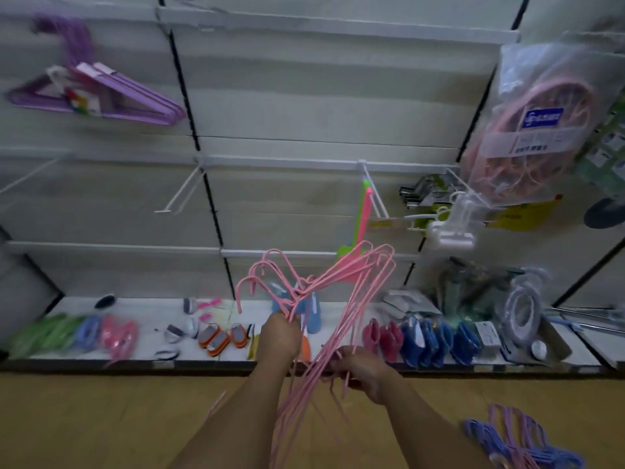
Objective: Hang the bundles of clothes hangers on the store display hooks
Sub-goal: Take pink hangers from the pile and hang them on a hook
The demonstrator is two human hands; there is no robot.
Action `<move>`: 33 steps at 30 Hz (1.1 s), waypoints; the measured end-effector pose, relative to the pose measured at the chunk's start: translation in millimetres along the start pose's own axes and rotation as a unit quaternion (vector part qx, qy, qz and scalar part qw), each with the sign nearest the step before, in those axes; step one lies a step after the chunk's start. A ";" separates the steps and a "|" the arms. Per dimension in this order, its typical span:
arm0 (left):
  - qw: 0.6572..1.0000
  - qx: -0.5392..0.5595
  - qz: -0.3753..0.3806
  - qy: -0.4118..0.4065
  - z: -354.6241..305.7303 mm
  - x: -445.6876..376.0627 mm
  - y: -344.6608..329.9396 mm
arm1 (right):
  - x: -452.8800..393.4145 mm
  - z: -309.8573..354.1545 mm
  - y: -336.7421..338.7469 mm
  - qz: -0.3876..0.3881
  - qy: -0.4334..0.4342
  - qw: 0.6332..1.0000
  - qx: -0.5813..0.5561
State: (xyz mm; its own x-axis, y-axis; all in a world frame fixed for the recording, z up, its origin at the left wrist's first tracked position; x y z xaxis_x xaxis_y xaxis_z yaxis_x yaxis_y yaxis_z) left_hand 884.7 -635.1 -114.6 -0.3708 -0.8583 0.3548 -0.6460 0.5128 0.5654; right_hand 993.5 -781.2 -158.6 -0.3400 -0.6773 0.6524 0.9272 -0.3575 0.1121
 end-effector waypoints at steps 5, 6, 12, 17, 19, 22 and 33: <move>0.999 0.031 -0.023 0.005 38.1 -6.6 47.7 | -25.1 17.8 -52.3 -0.110 0.009 0.992 -0.054; 0.999 0.026 -0.023 0.000 45.6 -9.4 56.2 | -32.1 19.3 -64.5 -0.108 -0.001 0.992 -0.059; 0.999 0.040 0.005 0.020 86.8 -17.5 87.0 | -58.6 35.8 -126.5 -0.082 -0.039 0.993 -0.076; 0.990 0.112 0.051 0.066 110.9 -26.5 88.5 | -82.0 51.9 -149.8 -0.095 -0.043 0.986 -0.134; 0.994 0.082 0.034 0.060 112.5 -33.8 98.7 | -94.2 60.2 -154.4 -0.088 -0.038 0.987 -0.126; 0.997 0.052 0.000 0.056 108.0 -41.2 113.8 | -107.6 61.9 -158.9 -0.084 -0.042 0.988 -0.120; 0.987 0.013 -0.136 0.089 127.2 -68.3 187.3 | -124.1 93.0 -148.1 -0.064 -0.036 0.990 -0.119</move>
State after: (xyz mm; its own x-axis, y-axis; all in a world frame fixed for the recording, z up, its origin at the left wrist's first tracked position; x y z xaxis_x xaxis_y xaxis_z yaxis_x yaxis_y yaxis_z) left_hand 704.1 -482.9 -127.6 -0.0596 -0.9462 0.3181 -0.7228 0.2607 0.6400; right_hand 913.0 -584.4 -186.4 -0.4319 -0.5729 0.6966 0.8113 -0.5842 0.0225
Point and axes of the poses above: each hand's wrist, its own x-axis away from the middle knuckle, its own y-axis out of the back of the hand, z = x × y, the point moved 9 cm from there along -x, towards the middle knuckle, and after that the axes turned 4 degrees about z, right-handed, at the moved point
